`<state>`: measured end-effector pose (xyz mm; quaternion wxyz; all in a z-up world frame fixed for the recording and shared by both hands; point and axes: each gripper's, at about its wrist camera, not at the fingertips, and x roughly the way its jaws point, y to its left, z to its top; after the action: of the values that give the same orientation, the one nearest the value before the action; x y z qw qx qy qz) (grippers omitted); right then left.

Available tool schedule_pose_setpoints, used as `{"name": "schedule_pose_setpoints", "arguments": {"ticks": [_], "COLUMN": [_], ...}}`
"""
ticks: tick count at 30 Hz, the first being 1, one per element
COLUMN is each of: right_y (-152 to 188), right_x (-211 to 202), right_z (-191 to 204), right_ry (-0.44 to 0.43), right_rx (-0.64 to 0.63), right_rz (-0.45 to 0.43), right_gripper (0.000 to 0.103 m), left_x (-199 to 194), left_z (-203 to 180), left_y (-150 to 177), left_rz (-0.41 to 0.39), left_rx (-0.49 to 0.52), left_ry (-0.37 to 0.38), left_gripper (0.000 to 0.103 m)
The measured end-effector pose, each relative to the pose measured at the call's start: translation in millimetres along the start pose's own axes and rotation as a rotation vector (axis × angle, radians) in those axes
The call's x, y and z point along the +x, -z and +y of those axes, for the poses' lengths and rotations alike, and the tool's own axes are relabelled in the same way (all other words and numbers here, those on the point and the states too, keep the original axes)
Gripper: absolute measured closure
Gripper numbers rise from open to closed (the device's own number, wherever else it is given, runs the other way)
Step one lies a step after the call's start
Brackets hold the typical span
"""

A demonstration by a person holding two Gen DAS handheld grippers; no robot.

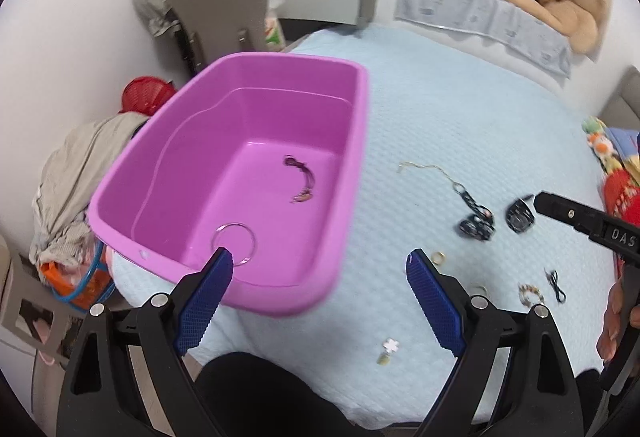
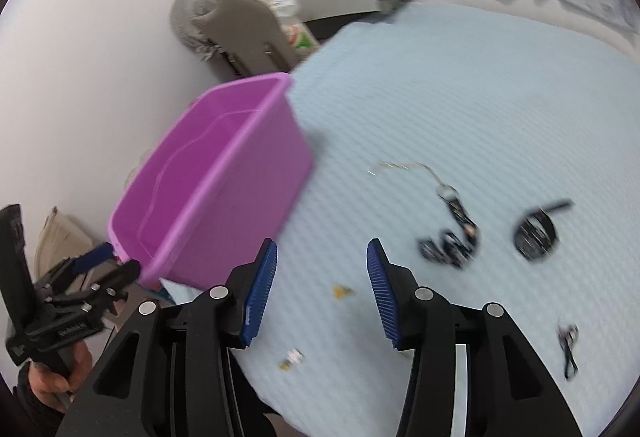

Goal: Organize jewelry
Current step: 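Move both open tools from the tub back over the remaining jewelry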

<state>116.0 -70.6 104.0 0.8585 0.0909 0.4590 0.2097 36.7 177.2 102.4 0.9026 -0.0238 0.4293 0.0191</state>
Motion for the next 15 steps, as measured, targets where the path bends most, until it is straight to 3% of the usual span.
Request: {"name": "schedule_pose_setpoints", "arguments": {"ticks": [10,15], "right_y": [78,111], "right_x": [-46,-63], "right_z": [-76,-105], "right_ry": [0.118,0.185], "right_rx": [0.133,0.19], "right_rz": [-0.02,-0.02], "right_gripper": [0.057,0.057], "left_x": [4,15], "left_z": [-34,-43], "left_y": [39,58], "left_rz": [0.03,0.052], "left_rx": [0.033,0.038], "left_ry": [0.061,0.057], "left_gripper": [0.016,0.016]}}
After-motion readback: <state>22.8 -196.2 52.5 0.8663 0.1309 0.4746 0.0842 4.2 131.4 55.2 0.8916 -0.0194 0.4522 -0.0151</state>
